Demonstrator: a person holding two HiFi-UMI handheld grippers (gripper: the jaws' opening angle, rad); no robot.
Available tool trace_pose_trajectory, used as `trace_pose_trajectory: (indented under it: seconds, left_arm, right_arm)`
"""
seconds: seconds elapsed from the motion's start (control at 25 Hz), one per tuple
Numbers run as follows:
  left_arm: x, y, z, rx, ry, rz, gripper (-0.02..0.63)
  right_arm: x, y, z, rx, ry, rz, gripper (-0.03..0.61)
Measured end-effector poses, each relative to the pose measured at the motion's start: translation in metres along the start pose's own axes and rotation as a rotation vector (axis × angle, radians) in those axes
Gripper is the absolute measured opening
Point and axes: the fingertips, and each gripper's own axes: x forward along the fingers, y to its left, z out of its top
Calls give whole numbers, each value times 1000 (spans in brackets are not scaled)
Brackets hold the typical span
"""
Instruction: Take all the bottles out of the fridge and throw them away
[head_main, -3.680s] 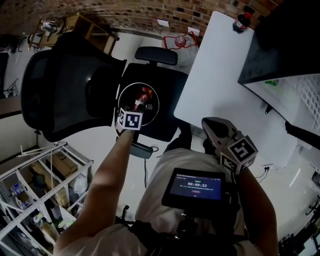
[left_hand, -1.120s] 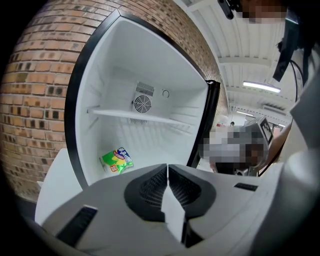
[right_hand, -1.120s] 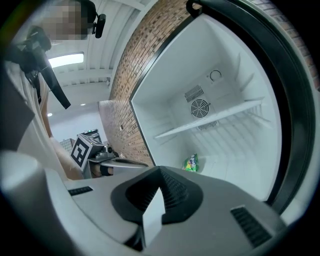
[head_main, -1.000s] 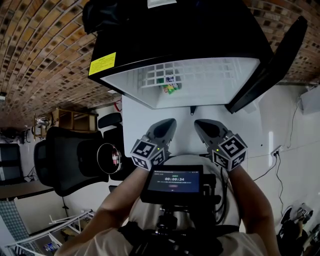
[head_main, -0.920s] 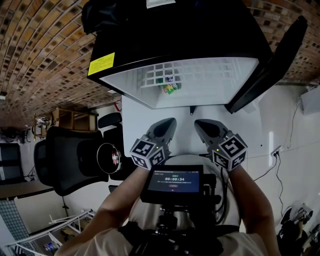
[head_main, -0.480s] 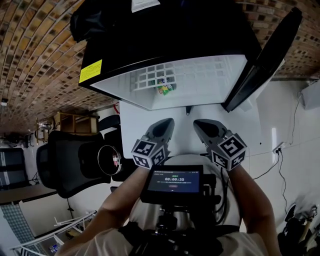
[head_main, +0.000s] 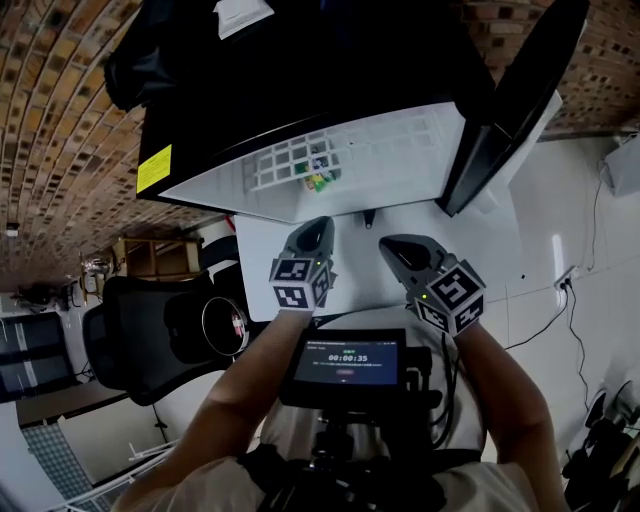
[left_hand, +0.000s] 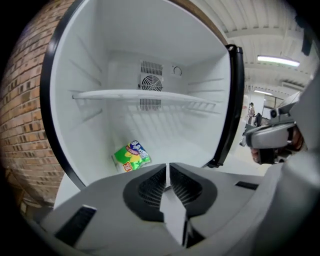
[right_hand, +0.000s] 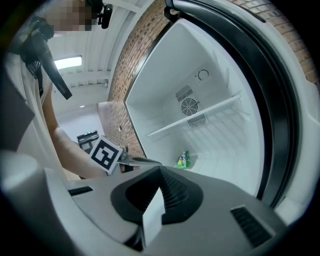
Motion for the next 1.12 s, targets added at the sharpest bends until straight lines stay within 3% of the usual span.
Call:
trace_pose_trajectory:
  seconds: [0.2,0.28,0.4,0.48,0.64,1.0,1.12]
  left_arm:
    - [36,33,6,-13,26,120,102]
    - [48,44,12,-10,33,156,168]
    - [69,54,17,7,67,177,258]
    - [82,61,17,19,92,192,281]
    - [101,85,17,-45,143,273,348]
    - [122,104,-2,-109,218,339,348]
    - [115,100,-4,-73,232,339,231]
  right_arm:
    - [-3,-10,3,17,-7,-16,5]
    - [-5,-15,3,28,-8,-28,5]
    - [-10,-20,1,44,-5,-48,5]
    - [-12,-23,-3,52,1,-54,5]
    - [-19,-27,-8,65,12,-76,5]
    - [-35,-40,-11,82,11,-130,5]
    - [-39,-44,-13,90,10,-142,5]
